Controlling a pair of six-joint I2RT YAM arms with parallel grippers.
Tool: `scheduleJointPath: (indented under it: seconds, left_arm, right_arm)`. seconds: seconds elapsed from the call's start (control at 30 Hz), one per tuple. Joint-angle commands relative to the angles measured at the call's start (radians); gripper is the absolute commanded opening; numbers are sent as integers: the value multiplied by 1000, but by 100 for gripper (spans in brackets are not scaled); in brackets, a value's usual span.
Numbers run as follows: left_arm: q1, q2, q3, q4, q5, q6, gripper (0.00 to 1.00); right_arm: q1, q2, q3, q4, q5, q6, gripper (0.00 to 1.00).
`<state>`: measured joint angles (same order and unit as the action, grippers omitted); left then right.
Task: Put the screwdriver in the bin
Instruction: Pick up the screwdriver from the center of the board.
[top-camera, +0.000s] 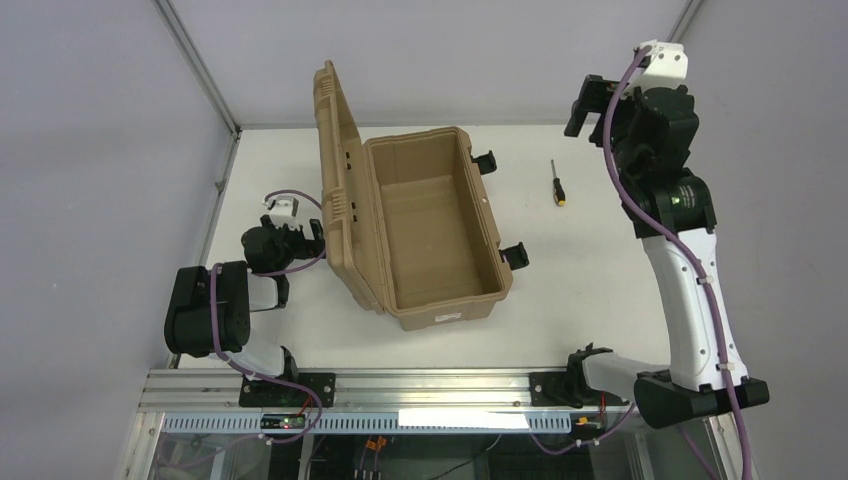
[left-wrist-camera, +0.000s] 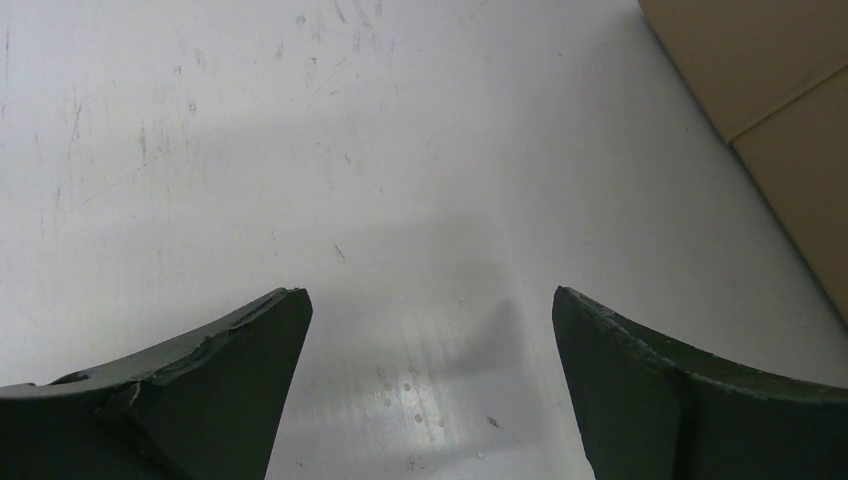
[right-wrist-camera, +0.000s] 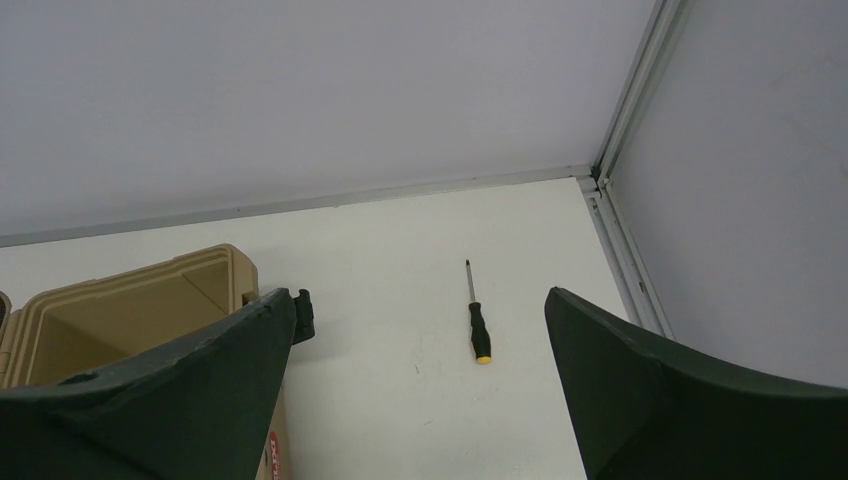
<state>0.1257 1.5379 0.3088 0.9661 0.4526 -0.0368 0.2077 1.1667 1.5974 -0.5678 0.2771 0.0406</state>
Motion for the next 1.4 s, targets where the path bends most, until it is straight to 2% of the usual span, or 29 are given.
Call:
scheduleJointPath:
  seconds: [0.0, 0.37, 0.5, 0.67, 1.1, 1.37]
  left_arm:
    - [2, -10, -7, 40, 20, 6, 99]
    - [2, -10, -6, 40, 20, 6, 99]
    - [2, -10, -7, 40, 20, 6, 99]
    - [2, -10, -6, 40, 20, 6, 99]
    - [2, -11, -7, 41, 20, 6, 99]
    - [2, -10, -6, 42, 20, 6, 99]
  right_arm:
    - [4, 49, 148, -102, 9, -34, 99]
    - [4, 183, 393, -225, 10, -68, 99]
    - [-6, 233, 421, -244, 24, -66, 99]
    - [-79, 315, 450, -277, -38, -23, 99]
    - [-196, 594, 447, -279, -108, 10, 99]
    - [-205, 695, 302, -214, -118, 12, 99]
